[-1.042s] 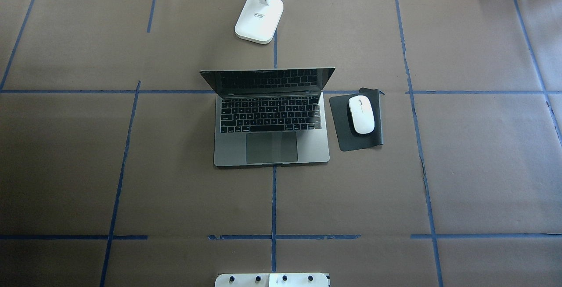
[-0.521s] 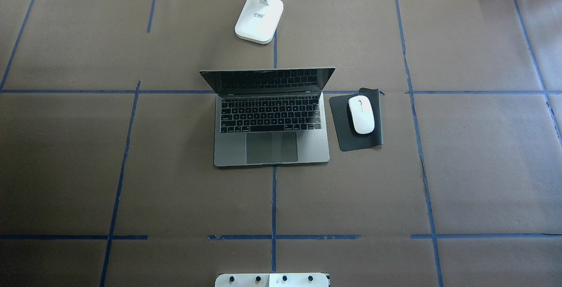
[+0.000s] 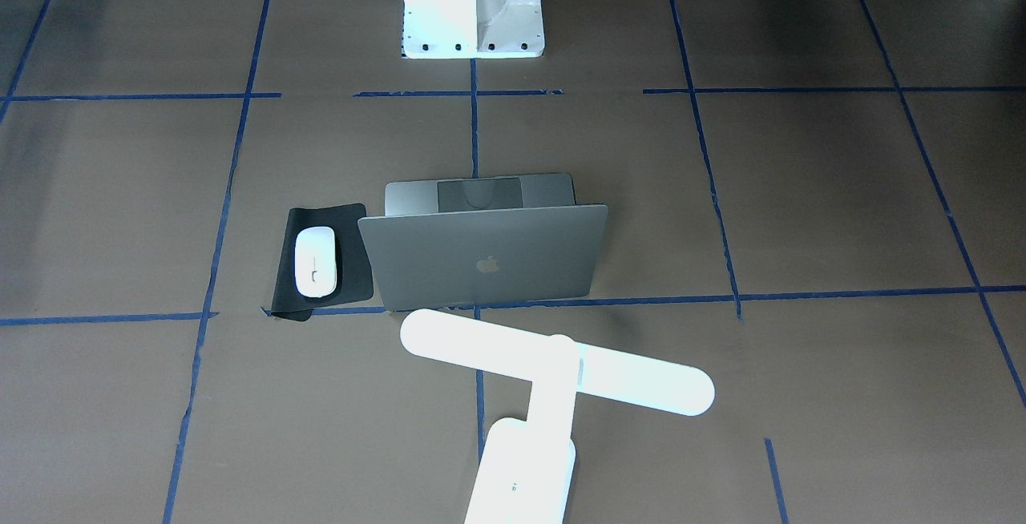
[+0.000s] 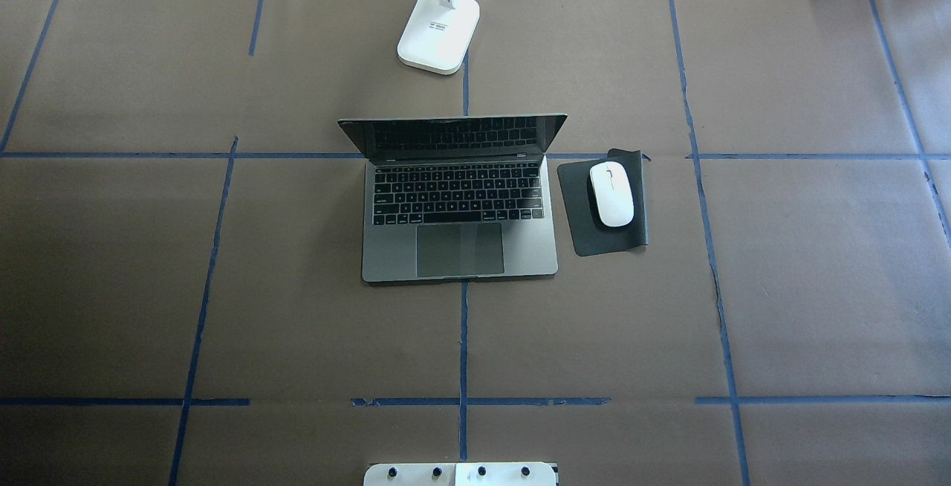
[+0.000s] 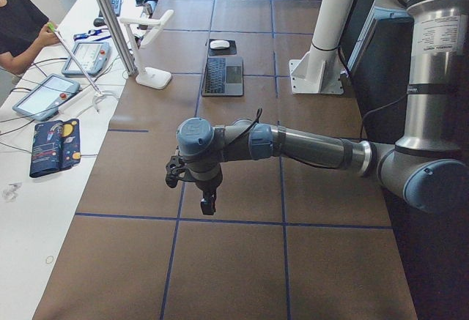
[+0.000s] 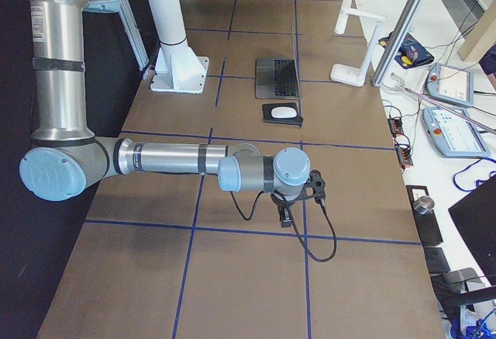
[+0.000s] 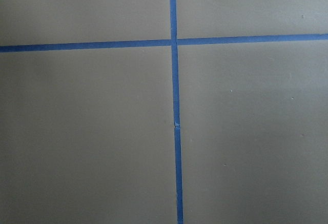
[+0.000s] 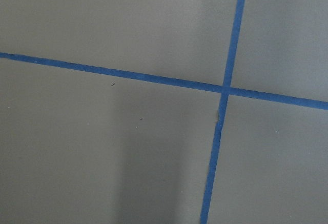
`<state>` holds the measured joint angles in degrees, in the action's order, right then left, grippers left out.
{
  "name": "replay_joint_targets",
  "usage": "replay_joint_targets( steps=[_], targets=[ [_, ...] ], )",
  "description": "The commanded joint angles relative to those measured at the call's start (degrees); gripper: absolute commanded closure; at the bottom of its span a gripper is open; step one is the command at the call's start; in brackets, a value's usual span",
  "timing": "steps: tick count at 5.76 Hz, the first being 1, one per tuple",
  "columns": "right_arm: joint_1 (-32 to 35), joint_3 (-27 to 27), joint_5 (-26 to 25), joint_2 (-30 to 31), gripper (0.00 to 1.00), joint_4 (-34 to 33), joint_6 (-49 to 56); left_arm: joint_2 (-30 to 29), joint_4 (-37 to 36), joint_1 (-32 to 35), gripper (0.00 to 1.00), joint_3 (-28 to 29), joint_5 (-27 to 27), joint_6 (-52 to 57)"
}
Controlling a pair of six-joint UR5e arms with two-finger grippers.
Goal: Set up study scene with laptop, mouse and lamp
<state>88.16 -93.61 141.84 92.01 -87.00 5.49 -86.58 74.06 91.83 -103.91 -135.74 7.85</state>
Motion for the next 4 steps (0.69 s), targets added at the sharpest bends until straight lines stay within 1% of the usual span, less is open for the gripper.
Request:
replay_joint_targets(
  steps=[1,2,3,4],
  targets=[
    [-1.8,-8.6,-2.3,4.0,0.0,-3.1,0.6,3.1,-0.1,0.0,0.0,-3.4,0.0,0.1],
    [-1.5,-10.4,-3.8,5.2,0.0,-6.9,4.7,2.9,0.3,-0.1,0.0,-2.9,0.0,0.1],
    [-1.2,-10.7,-7.9,3.7,0.0,-14.3,11.4,2.8,0.3,-0.1,0.0,-3.1,0.0,0.1],
    [1.6,-10.8,-8.6,0.7,0.0,-20.6,15.1,3.0,0.3,-0.1,0.0,-3.4,-0.1,0.1]
  ],
)
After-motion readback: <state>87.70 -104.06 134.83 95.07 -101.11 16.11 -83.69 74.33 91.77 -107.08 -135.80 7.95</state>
